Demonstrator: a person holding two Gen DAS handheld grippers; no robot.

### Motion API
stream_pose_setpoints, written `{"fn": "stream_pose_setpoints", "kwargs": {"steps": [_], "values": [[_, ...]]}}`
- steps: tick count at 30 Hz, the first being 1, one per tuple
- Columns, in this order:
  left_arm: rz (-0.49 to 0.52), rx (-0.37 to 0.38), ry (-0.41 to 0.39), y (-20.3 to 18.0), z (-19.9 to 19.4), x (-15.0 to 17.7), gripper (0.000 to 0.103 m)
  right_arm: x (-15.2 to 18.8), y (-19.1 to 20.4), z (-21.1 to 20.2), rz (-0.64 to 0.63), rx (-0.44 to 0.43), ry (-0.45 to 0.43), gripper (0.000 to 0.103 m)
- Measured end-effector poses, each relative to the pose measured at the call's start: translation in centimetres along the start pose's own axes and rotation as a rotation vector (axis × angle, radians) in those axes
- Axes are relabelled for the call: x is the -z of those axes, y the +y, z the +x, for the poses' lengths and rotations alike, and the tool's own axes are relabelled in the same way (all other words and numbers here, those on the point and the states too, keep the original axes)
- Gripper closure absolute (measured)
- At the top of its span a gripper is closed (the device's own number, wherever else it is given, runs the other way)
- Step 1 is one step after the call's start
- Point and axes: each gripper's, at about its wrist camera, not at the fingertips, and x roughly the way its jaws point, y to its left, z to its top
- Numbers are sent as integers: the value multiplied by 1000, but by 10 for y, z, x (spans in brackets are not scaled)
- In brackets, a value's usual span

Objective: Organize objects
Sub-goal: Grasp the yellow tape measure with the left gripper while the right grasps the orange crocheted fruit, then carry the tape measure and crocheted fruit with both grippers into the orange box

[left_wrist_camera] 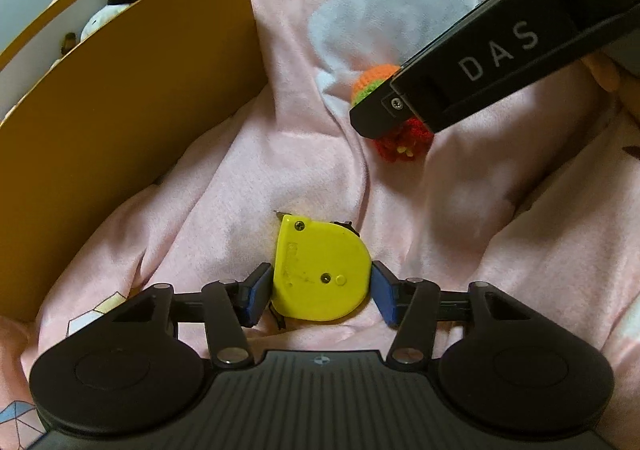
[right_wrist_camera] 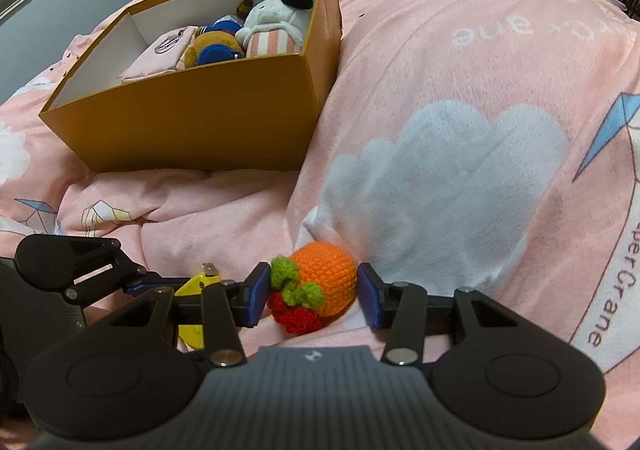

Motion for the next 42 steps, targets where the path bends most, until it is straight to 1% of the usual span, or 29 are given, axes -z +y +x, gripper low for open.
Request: {"fn": "stream_pose_setpoints", "kwargs": {"steps": [3, 6, 11, 13, 16, 19, 23, 27, 30, 33, 38, 40, 42], "values": [[-11, -9, -18, 2, -5, -1, 44, 0, -1, -1, 3, -4, -1, 54], [-42, -2, -46, 9, -12, -1, 44, 0, -1, -2, 7, -8, -5, 54], [-139, 31, -129, 27, -35, -4, 44, -2, 0, -7, 4, -28, -21, 54], [-184, 37, -170, 36, -48, -8, 44, -5, 2, -12, -3, -49, -35, 54], [-252, 42, -221, 49, -65, -14, 44, -15, 4, -24, -17, -93, -79, 55], [-326, 51, -286, 62, -83, -21, 44, -29, 10, -40, -72, -108, -152, 55], [-406, 78, -364, 84, -112, -30, 44, -52, 21, -58, -182, -116, -220, 55], [-473, 52, -415, 102, -129, -40, 44, -76, 33, -66, -300, -90, -271, 55], [-525, 33, -426, 119, -130, -50, 44, -95, 41, -68, -367, -67, -302, 55], [-572, 22, -430, 132, -128, -56, 44, -111, 51, -61, -436, -34, -305, 55], [-637, 43, -400, 151, -107, -64, 44, -126, 64, -29, -542, 4, -255, 55], [-644, 61, -385, 156, -97, -67, 44, -130, 66, -16, -557, 11, -229, 55], [-660, 59, -361, 158, -88, -68, 44, -133, 69, -2, -572, 12, -192, 55]]}}
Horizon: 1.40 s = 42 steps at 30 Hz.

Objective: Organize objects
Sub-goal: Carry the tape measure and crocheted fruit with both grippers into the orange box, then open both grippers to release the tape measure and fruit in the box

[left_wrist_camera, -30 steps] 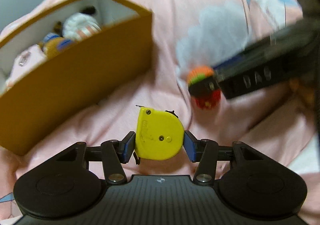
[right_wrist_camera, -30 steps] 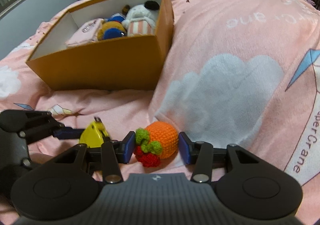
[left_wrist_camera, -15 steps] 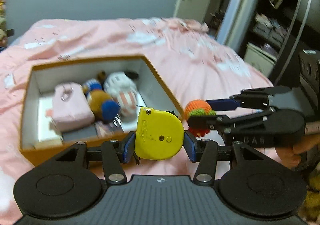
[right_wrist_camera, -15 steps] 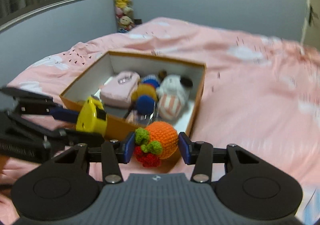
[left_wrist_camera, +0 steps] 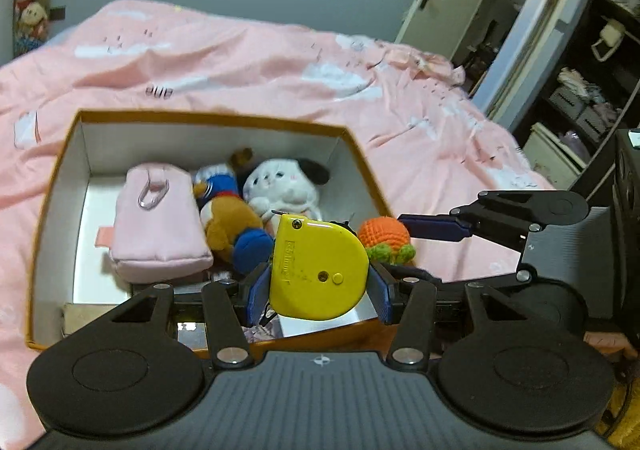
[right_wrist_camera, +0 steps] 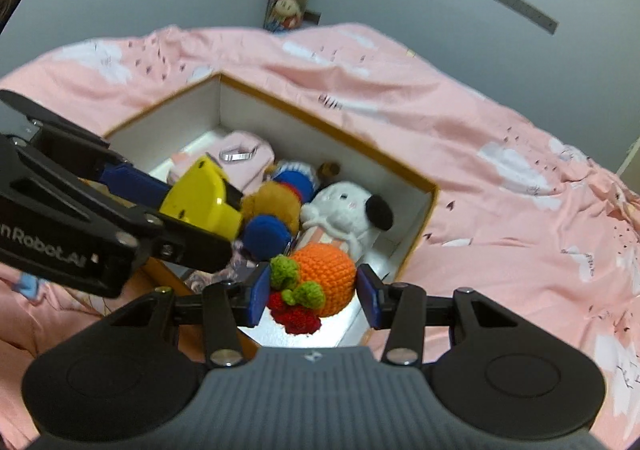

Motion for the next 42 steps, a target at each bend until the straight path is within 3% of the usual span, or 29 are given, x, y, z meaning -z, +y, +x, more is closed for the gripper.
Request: {"fn": "stream_pose_setpoints", "kwargs": {"steps": [10, 20, 32, 37, 42], "values": [[-44, 1, 92, 17, 38, 4, 44, -2, 6, 43, -72, -30, 167, 55], [-57, 6, 137, 20, 55, 0, 44, -11, 4, 58, -153, -25, 249, 53], [-90, -37, 171, 17, 70, -3, 44, -8, 3, 37, -229, 17, 200, 48], [-104, -47, 183, 17, 76, -5, 44, -8, 4, 25, -283, 135, 130, 49], [-76, -59, 200, 10, 85, -4, 44, -9, -10, 26, -219, 179, 124, 52]]}}
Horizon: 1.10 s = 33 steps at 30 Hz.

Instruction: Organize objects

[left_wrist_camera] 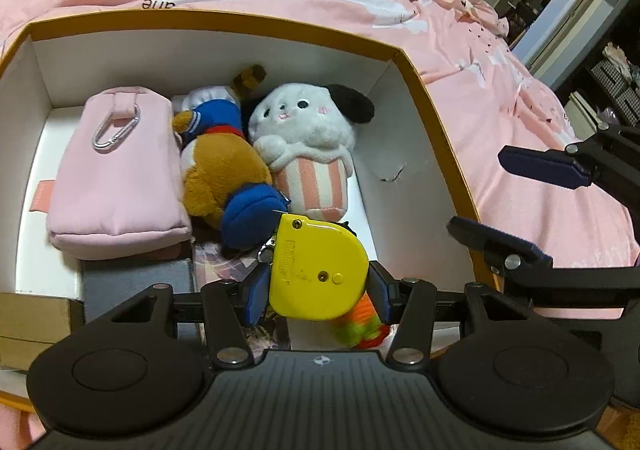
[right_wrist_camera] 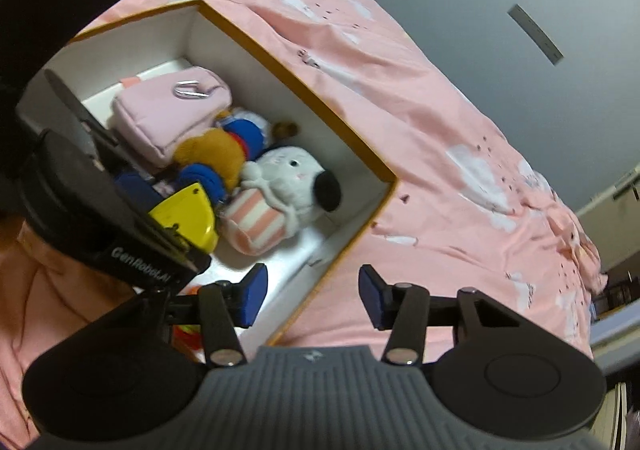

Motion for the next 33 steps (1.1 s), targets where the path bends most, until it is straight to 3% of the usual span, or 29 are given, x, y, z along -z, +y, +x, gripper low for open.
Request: {"fn": "stream_pose_setpoints", "kwargs": {"steps": [6, 10, 15, 22, 33], "values": [[11, -5, -24, -3, 2, 3, 46, 9, 1, 3, 18, 9, 12, 53], [9, 8, -47, -4, 0, 3, 39, 13, 1, 4, 33, 6, 24, 53], [0, 43, -65, -5, -5, 4, 39, 13, 3, 3, 35, 0, 20, 52], [26, -12, -119, -9, -28, 8, 39, 10, 5, -7, 51, 0, -1, 49], [108, -142, -289, -26, -95, 19, 38, 7, 3, -51, 162, -32, -84, 46]]}}
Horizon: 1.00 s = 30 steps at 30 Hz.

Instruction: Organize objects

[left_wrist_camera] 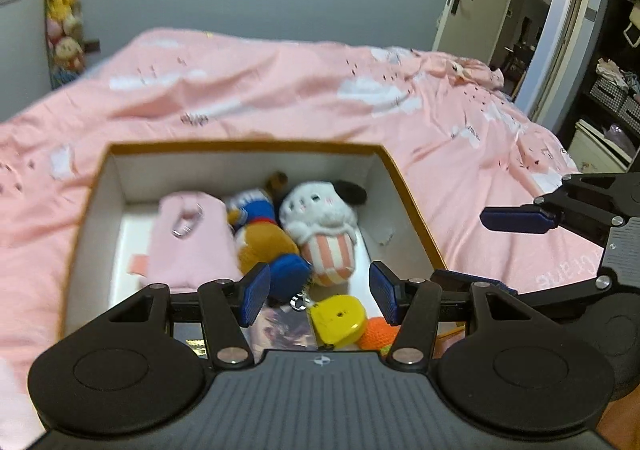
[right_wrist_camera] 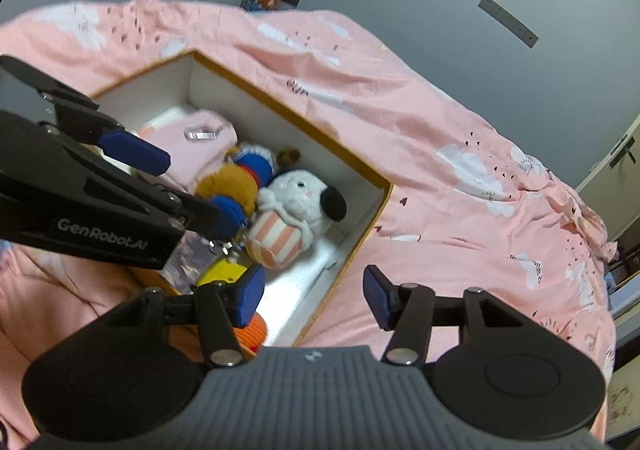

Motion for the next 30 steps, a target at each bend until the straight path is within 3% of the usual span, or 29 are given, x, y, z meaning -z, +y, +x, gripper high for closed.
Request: {"fn": "stream_pose_setpoints", "kwargs": {"steps": [4, 13, 21, 25, 30], "values": [[26, -53, -38, 0, -23, 1, 35, -1, -2, -18, 97, -51, -43, 43], [47, -92, -118, 7, -68, 15, 30, 5, 5, -54, 321, -109, -168, 33], [39, -182, -241, 15, -97, 31, 28, 20, 23, -79, 477, -86, -286, 21], [52, -255, -234, 18, -96, 39, 27, 28, 32, -87, 514, -70, -329, 13], [72, -257, -191, 24, -98, 53, 27, 39, 45, -90, 542, -88, -331, 10]]}}
